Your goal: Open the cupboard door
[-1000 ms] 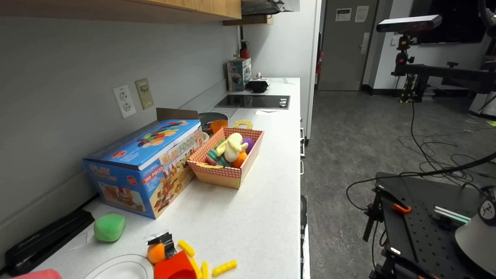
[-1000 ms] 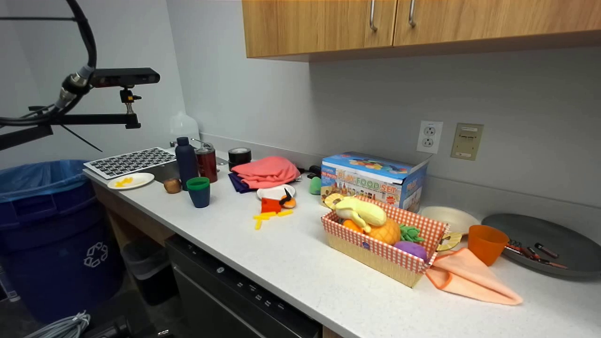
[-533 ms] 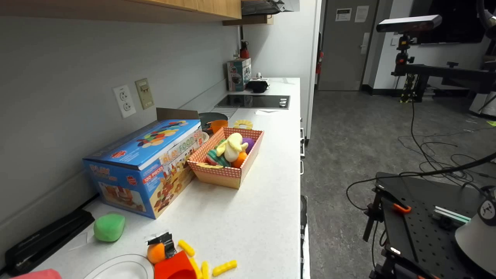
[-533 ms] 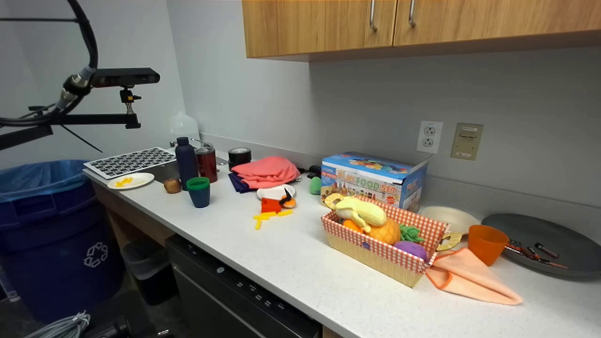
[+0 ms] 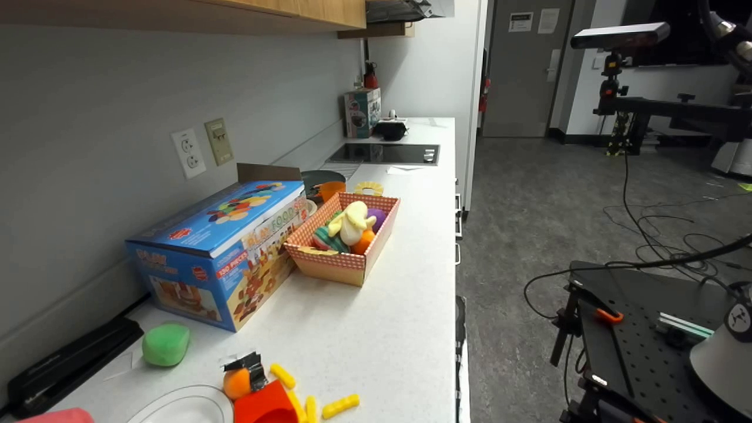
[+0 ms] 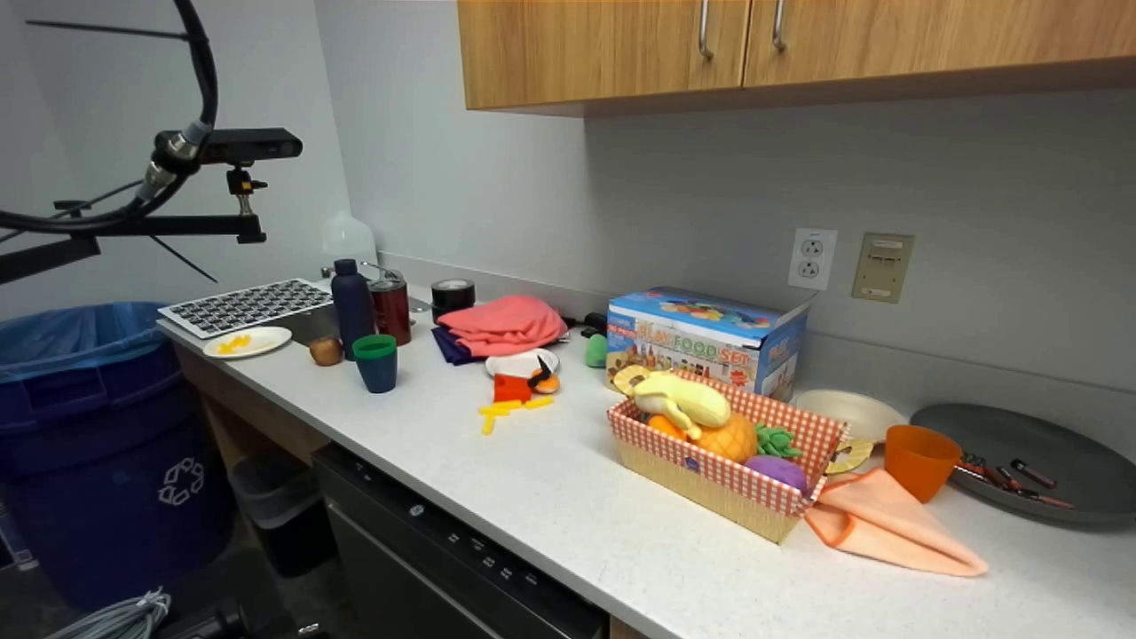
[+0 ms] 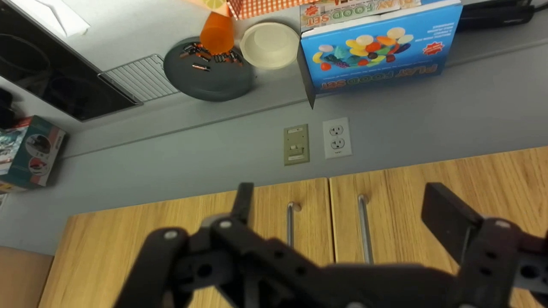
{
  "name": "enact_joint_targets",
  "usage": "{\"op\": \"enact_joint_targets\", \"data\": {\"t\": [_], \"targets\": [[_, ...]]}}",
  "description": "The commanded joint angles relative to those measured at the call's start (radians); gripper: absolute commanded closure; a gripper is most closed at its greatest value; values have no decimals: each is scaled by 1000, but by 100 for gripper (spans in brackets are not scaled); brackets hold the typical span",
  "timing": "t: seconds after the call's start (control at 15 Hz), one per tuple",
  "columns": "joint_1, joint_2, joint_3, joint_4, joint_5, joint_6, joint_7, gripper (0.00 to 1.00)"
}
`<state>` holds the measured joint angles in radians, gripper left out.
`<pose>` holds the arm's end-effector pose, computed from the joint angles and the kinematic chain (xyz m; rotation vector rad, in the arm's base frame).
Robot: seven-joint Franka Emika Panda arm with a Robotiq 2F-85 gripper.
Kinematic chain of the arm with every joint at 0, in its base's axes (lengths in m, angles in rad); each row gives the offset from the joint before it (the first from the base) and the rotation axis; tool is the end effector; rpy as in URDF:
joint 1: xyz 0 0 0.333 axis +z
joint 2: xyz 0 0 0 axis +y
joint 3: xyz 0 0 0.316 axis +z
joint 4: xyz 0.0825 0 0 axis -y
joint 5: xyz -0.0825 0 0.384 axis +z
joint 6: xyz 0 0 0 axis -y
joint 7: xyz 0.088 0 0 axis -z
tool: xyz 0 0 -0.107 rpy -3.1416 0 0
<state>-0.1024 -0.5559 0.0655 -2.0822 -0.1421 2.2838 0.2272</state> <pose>0.4211 -0.0094 0.7269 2.8057 -0.2954 1.1390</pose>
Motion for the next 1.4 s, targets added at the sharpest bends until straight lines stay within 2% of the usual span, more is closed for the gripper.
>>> {"op": "enact_joint_targets", "data": {"t": [0.0,1.33], "targets": [[0,19,-1,21,0,1,6,0],[-6,44,-1,38,-3,8,17,0]]}}
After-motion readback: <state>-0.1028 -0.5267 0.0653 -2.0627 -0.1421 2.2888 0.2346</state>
